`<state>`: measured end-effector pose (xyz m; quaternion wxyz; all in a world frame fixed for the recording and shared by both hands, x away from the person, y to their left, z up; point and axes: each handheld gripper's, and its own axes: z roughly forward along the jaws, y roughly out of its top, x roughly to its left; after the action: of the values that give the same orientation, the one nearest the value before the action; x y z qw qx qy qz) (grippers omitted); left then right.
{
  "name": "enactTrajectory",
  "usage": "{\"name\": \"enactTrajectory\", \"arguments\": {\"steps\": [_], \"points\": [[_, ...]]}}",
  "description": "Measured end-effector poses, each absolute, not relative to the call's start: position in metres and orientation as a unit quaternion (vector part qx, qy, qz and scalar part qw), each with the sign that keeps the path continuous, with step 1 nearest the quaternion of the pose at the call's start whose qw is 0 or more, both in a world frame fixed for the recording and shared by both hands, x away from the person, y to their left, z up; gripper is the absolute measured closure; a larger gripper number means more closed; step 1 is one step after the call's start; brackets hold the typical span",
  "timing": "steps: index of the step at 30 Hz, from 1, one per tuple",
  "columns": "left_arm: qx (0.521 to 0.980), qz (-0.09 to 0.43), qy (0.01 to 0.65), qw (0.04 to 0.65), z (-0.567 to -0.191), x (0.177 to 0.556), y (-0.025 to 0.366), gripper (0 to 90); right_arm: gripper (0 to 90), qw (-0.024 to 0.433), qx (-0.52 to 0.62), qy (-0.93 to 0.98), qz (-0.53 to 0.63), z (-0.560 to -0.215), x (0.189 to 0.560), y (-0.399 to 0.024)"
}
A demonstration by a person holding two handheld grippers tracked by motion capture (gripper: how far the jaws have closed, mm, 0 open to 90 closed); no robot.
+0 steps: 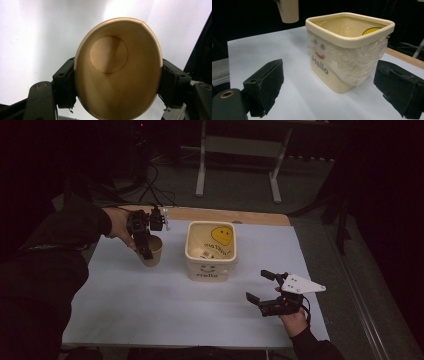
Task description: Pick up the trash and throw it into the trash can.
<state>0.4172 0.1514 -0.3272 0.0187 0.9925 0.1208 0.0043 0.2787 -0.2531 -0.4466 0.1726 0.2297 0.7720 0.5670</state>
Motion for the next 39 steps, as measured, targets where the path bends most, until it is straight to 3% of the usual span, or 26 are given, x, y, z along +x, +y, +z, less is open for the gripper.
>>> {"name": "enactTrajectory", "arguments": {"steps": [39], "points": [[0.997,0.019,0.068,0.027,-0.262,0.448,0.074,29.3,9.0,0.163,0.233,0.773,0.567,-0.449,0.280,-0.254]]}}
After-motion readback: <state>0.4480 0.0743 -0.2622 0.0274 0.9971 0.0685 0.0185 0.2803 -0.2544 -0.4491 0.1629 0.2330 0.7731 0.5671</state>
